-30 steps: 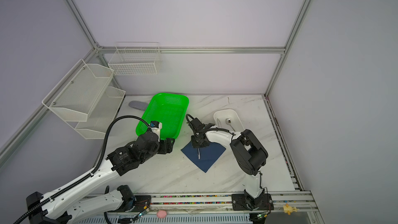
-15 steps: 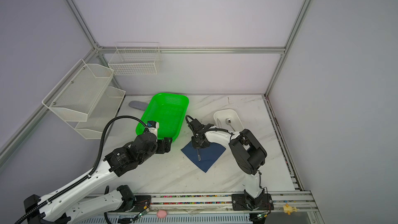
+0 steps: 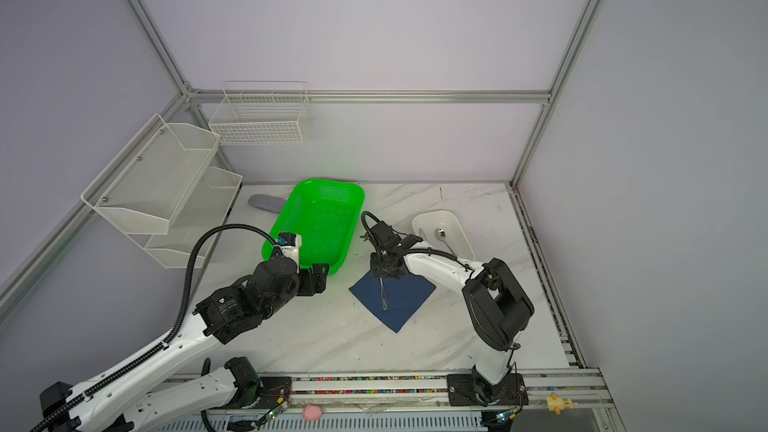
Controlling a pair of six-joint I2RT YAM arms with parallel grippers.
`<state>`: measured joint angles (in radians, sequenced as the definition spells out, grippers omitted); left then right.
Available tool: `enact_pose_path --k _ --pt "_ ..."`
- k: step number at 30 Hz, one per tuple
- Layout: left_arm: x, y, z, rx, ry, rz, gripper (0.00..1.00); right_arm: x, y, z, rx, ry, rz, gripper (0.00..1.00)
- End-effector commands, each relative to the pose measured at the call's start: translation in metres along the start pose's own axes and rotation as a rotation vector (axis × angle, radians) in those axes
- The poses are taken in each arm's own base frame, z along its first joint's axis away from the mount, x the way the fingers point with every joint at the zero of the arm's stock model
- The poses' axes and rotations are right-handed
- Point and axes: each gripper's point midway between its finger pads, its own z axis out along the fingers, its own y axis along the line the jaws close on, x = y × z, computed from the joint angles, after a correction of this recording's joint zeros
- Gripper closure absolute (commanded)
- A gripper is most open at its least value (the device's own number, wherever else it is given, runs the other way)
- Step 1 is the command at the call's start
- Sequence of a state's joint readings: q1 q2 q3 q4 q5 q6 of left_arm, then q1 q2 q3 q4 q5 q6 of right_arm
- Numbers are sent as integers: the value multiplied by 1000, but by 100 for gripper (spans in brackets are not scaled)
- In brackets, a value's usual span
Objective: Place the utensils on the paper napkin and roll it up
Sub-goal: 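Release the fork and move the right gripper back to the tray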
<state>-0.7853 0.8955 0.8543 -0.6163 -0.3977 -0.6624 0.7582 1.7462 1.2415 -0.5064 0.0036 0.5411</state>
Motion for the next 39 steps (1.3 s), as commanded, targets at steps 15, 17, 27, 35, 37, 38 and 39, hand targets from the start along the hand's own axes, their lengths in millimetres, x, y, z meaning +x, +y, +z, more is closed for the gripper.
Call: enact_pose_path --k 15,17,27,35,37,38,39 --pt "-9 -8 -6 46 -12 -1 13 -16 -8 -22 47 -61 -54 73" --pt "-9 -16 -2 74 -2 4 13 -38 -17 -43 33 -112 -32 73" --pt "-1 -68 26 216 134 65 12 -92 -178 -64 174 -134 134 73" --pt "18 -118 68 313 317 76 1 -105 -214 -32 238 -91 164 72" --pt "27 -128 82 325 371 68 0 -109 -220 -24 240 -94 170 72" --pt "31 -134 89 335 395 66 0 -110 -221 -18 236 -83 169 72" --pt "34 -139 93 344 415 61 0 -110 -221 -15 235 -74 172 72"
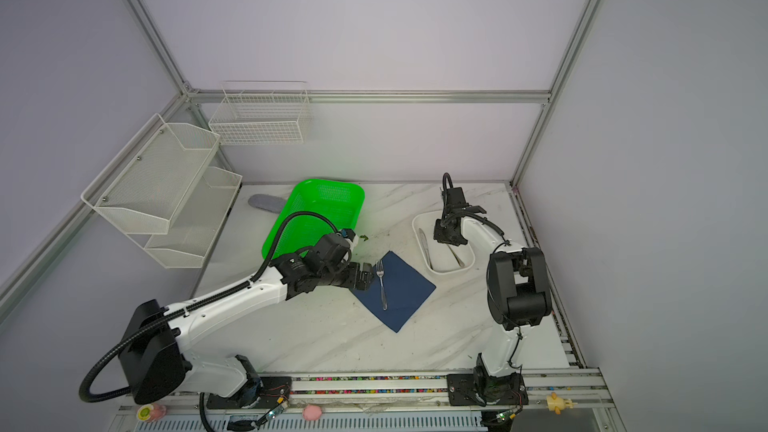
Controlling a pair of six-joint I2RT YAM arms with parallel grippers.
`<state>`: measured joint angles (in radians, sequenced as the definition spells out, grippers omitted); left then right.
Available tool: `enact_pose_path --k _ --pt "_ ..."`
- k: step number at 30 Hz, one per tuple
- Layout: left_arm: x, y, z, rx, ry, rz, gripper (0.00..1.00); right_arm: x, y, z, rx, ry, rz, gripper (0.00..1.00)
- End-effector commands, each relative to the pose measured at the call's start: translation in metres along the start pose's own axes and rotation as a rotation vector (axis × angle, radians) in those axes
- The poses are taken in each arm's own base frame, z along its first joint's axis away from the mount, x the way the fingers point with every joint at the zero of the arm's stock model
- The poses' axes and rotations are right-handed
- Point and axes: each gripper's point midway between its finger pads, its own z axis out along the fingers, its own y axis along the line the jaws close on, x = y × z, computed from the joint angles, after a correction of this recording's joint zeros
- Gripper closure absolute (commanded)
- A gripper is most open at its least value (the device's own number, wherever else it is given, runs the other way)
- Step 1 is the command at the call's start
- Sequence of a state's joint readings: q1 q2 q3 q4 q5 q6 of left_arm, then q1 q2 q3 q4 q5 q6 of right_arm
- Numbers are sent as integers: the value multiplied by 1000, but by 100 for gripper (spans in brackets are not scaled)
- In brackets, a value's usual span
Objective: Place the utensils on the paper napkin and roll it up
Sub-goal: 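Release the fork and move the right gripper back to the tray, then grasp the spoon in the tray with the right gripper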
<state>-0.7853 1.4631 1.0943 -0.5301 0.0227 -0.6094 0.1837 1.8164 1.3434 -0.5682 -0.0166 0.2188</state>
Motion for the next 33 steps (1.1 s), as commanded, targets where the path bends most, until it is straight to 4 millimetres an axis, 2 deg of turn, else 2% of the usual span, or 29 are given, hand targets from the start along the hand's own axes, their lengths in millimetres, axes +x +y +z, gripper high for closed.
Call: enact_pose_path --k 1,7,11,20,26,33 --pt "-32 -44 0 150 -5 -9 0 -12 -1 7 5 -2 -21 72" --pt "-38 -67 21 178 44 7 0 -5 -12 27 23 39 -63 72" --pt "-36 -73 30 185 67 17 0 1 -16 34 35 65 -87 72" --pt "-30 -92 39 231 104 35 0 9 -26 50 76 109 -118 71" --pt "-28 -97 41 244 105 44 0 10 -33 61 103 128 -129 71" --pt "-31 -94 39 221 90 76 0 40 -34 86 85 233 -100 72"
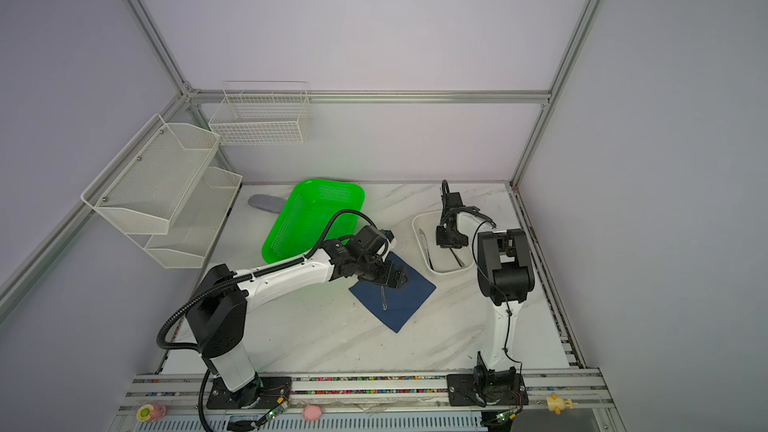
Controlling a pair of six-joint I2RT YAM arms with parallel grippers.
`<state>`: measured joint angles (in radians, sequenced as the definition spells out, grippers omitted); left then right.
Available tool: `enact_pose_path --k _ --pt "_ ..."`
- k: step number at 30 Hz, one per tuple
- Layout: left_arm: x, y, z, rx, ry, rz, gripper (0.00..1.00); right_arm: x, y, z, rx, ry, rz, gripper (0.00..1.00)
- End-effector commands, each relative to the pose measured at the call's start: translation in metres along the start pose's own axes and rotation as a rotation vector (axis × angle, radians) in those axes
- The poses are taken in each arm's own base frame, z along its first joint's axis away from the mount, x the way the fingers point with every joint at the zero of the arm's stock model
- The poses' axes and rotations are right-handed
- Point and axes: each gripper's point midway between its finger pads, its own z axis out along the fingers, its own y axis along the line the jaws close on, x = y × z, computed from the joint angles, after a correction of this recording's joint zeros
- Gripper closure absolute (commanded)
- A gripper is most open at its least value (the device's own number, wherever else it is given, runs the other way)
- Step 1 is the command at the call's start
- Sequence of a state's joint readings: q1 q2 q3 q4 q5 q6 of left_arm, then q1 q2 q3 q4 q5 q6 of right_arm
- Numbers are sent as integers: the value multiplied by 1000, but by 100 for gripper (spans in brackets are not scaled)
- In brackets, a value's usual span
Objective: Place the utensils on the paper napkin and roll it up
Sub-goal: 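Grasp the spoon in the tray with the right gripper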
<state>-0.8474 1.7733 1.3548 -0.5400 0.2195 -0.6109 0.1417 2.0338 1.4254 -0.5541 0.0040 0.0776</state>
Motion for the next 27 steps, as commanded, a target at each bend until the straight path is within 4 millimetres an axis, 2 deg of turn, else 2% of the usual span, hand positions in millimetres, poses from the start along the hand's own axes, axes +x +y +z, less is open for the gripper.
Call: enact_pose_path --k 1,4,8,12,20,23,27 --pt "-31 -25 -21 52 -89 48 0 38 -6 30 15 150 13 74" --pt "-29 -24 -22 49 -88 47 1 53 -2 38 -11 203 18 81" --pt "-26 -21 -25 38 -91 46 0 53 -3 33 -6 209 23 86" --pt "-26 -24 -29 51 -96 70 0 46 -3 23 -2 191 44 86" --pt "-22 -27 -35 67 -99 100 0 56 -5 13 2 227 37 82" --pt "-20 -27 -34 71 -95 99 0 65 -6 17 8 254 43 80" --pt "-20 -31 -34 90 -100 109 0 75 -11 34 34 285 27 81"
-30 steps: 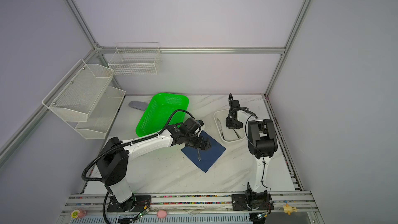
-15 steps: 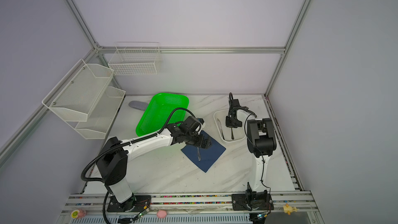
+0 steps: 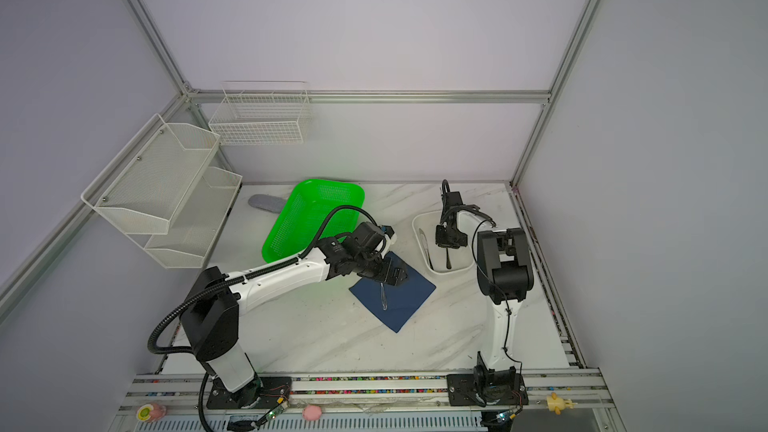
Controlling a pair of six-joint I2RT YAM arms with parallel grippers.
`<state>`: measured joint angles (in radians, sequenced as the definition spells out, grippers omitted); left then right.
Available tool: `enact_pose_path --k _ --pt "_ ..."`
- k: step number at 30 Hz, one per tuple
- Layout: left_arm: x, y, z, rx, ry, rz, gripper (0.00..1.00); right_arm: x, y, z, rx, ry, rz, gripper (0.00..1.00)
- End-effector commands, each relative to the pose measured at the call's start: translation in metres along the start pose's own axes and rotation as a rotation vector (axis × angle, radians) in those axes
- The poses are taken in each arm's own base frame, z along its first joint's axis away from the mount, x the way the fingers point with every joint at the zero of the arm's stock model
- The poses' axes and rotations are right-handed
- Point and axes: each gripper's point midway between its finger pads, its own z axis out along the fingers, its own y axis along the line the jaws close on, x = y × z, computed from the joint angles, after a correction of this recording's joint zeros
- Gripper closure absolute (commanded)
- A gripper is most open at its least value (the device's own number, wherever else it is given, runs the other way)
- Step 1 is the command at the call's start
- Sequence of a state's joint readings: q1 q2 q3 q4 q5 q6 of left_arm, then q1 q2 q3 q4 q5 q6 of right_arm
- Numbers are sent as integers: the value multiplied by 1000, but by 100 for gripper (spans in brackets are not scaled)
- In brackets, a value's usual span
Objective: Place the utensils on the paper napkin and roll it up
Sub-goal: 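Grasp the spoon in the tray with the right gripper, then carry the spoon with the right gripper and lay it beside the fork on the napkin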
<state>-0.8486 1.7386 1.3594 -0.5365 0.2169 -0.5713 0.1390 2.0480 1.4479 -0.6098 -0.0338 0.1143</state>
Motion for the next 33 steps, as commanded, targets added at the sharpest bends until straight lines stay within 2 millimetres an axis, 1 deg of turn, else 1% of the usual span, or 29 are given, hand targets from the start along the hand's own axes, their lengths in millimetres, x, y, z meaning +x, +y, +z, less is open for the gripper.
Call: enact_pose_path --k 1,3,7,12,14,17,20,24,26,29,33 --pt "-14 -23 -19 70 -67 60 0 67 -19 39 71 245 -4 81" --pt "-14 -23 -19 74 -67 61 0 72 -20 41 71 263 -11 82" --pt "-14 -23 -17 75 -64 59 0 69 -18 34 65 239 -3 85" --pt "-13 -25 -16 83 -61 63 0 76 -22 38 83 255 -6 89" --pt "-13 -24 -17 79 -65 62 0 75 -23 38 87 247 -6 91" --pt "-13 -22 -19 67 -76 59 0 66 -21 31 78 216 -5 94" --pt "-16 -21 -24 59 -96 52 0 46 -19 14 77 154 0 95" --pt "-20 -17 -36 37 -150 39 0 18 -15 -18 70 61 2 95" --pt "-22 -15 -42 30 -179 39 0 8 -11 -34 54 15 8 95" --pt "-21 -12 -48 20 -202 37 0 0 -5 -52 17 -20 15 95" --pt "-18 -11 -49 22 -198 25 1 -3 -1 -67 -5 -42 15 95"
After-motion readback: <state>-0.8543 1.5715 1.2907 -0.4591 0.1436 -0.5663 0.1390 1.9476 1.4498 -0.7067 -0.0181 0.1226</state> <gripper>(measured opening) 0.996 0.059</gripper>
